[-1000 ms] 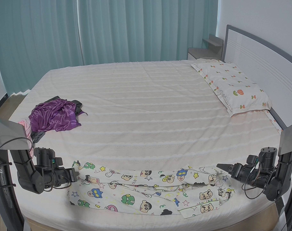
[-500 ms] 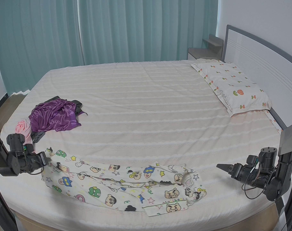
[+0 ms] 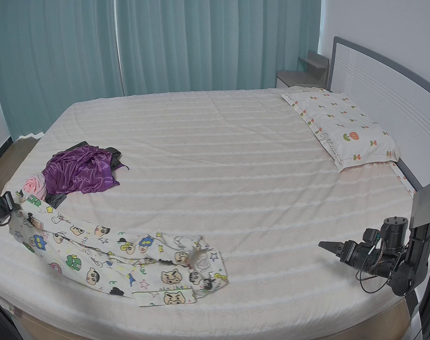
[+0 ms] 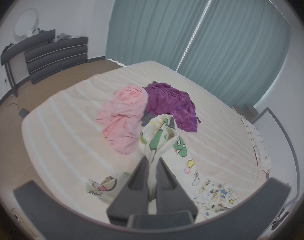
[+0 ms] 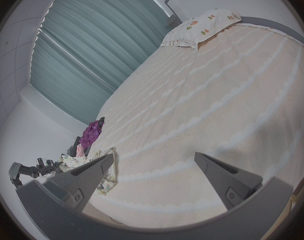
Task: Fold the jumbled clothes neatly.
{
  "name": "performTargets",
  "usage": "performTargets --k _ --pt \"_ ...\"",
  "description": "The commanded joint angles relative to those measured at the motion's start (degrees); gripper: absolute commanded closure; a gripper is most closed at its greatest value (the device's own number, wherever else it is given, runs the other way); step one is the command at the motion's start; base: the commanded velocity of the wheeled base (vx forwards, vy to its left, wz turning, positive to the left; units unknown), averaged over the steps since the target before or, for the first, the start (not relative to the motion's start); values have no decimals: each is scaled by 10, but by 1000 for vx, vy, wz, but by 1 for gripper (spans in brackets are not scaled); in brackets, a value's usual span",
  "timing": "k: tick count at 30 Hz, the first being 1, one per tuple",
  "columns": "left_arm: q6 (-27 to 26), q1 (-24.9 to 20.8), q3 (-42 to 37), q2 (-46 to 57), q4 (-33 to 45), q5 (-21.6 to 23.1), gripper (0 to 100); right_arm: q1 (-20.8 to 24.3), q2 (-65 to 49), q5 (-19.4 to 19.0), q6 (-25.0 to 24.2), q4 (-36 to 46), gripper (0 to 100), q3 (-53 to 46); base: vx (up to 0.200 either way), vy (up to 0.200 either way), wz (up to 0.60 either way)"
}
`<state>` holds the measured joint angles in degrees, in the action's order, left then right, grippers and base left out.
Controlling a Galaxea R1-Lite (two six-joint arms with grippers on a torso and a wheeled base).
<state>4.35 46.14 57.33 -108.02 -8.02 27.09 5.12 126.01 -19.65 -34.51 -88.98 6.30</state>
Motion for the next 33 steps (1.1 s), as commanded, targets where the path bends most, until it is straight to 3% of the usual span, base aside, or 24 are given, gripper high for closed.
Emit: performTargets --k 1,3,8,12,13,15,17,18,19,20,23,27,33 --pt "-14 41 59 43 60 2 100 2 1 0 1 -10 0 -1 0 0 0" --pt "-14 33 55 57 76 1 100 2 1 1 1 -10 0 -1 0 0 0" --pt "-9 -76 23 130 147 -49 100 4 1 1 1 -10 0 -1 0 0 0" --pt "22 -214 -19 173 158 -127 100 4 2 1 2 -10 0 -2 0 0 0" --pt "25 -219 -20 174 158 -129 100 4 2 1 2 -10 0 -2 0 0 0" --pt "87 -327 -34 185 158 -189 100 4 2 1 2 -10 0 -2 0 0 0" --pt "138 -403 -35 185 158 -235 100 4 2 1 3 -10 0 -2 0 0 0" --pt "159 -438 -35 183 156 -252 100 4 2 1 3 -10 0 -1 0 0 0" --pt "159 -438 -35 183 156 -252 100 4 2 1 3 -10 0 -1 0 0 0" --pt "186 -497 -35 180 153 -279 100 4 2 1 3 -10 0 -1 0 0 0" --pt "213 -575 -30 154 151 -315 100 4 2 1 3 -10 0 -2 0 0 0" --pt "256 -657 -21 104 140 -363 100 4 3 2 5 -10 0 -1 0 0 0" --pt "277 -714 -20 48 99 -370 100 5 2 2 5 -10 0 0 0 0 0"
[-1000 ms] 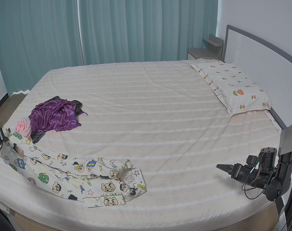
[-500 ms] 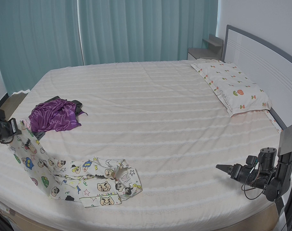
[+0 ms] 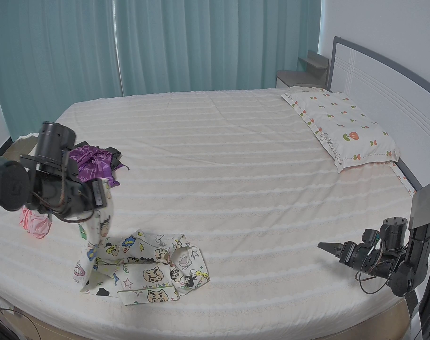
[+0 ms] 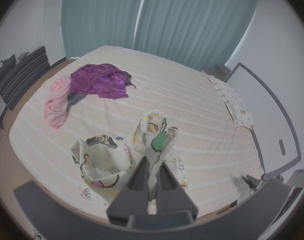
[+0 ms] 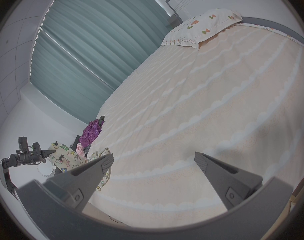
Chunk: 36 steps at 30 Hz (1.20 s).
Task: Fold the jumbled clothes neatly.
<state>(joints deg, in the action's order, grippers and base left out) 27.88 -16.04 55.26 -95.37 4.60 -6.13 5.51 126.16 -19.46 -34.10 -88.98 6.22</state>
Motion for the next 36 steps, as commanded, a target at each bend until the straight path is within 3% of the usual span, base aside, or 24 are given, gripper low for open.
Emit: performTargets --k 1,14,15,23,27,36 --pt "48 -102 10 -103 -42 -39 100 1 1 0 1 -10 0 0 0 0 0" --pt "118 -146 68 -206 -63 -51 100 5 3 0 1 -10 0 1 0 0 0" --pt "121 -151 69 -211 -62 -51 0 5 3 0 1 -10 0 1 0 0 0" --pt "145 -165 82 -224 -64 -51 0 5 4 0 1 -10 0 0 0 0 0" --pt "187 -173 78 -202 -57 -52 0 5 5 0 2 -10 0 0 0 0 0" --pt "244 -168 -13 -92 -64 -35 0 9 6 0 2 -10 0 -1 -44 0 0"
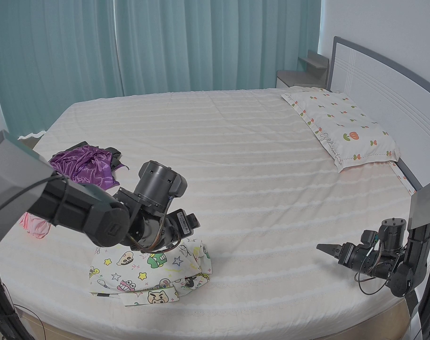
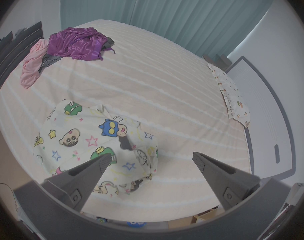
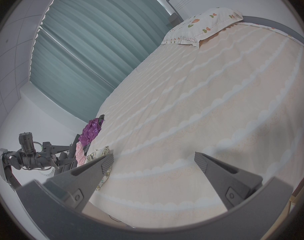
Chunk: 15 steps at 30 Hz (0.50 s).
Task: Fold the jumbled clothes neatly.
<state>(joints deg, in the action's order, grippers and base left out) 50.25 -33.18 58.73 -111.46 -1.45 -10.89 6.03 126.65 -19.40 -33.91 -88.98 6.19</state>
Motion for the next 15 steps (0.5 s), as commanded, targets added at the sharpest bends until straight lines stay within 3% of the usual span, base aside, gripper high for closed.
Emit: performTargets --k 1,5,13,15 --pt "20 3 -48 69 -3 12 0 4 1 0 0 -10 0 0 -200 0 0" --pt "23 19 -85 104 -3 63 0 11 1 1 1 -10 0 -5 0 0 0" --pt "20 118 -134 100 -83 165 0 12 2 1 4 -10 0 -6 0 0 0" --pt "21 138 -147 100 -105 180 0 12 2 1 4 -10 0 -6 0 200 0"
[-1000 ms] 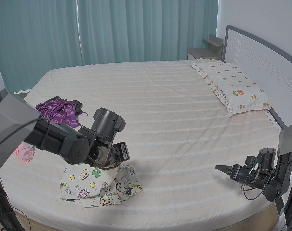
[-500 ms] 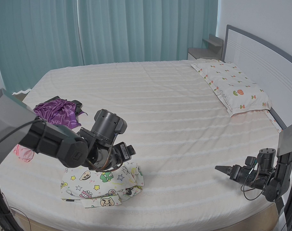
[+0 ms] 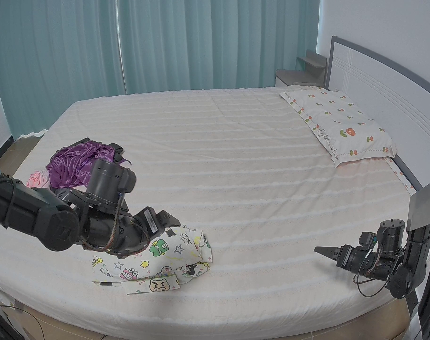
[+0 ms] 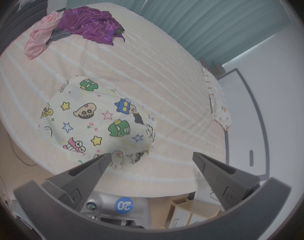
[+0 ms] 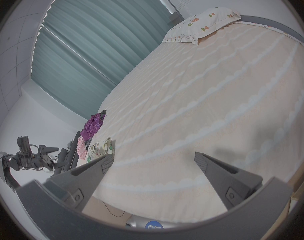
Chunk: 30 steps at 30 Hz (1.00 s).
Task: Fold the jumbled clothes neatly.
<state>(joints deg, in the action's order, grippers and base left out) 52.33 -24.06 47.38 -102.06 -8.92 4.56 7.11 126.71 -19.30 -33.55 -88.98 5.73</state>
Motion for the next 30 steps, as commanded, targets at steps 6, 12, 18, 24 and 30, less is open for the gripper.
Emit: performTargets --k 6,12,18,24,30 --pt "0 108 -56 1 -84 85 0 10 -4 0 2 -10 0 1 0 200 0" --pt "3 142 -62 -21 -113 124 0 45 -35 24 7 -10 0 13 0 200 0" --pt "10 160 -74 -24 -145 128 0 100 -42 54 3 -10 0 72 0 200 0" --pt "14 183 -82 -24 -150 155 0 164 -48 80 3 79 0 182 0 200 0" --pt "14 205 -81 -45 -151 191 0 237 -18 96 -11 130 0 251 0 200 0"
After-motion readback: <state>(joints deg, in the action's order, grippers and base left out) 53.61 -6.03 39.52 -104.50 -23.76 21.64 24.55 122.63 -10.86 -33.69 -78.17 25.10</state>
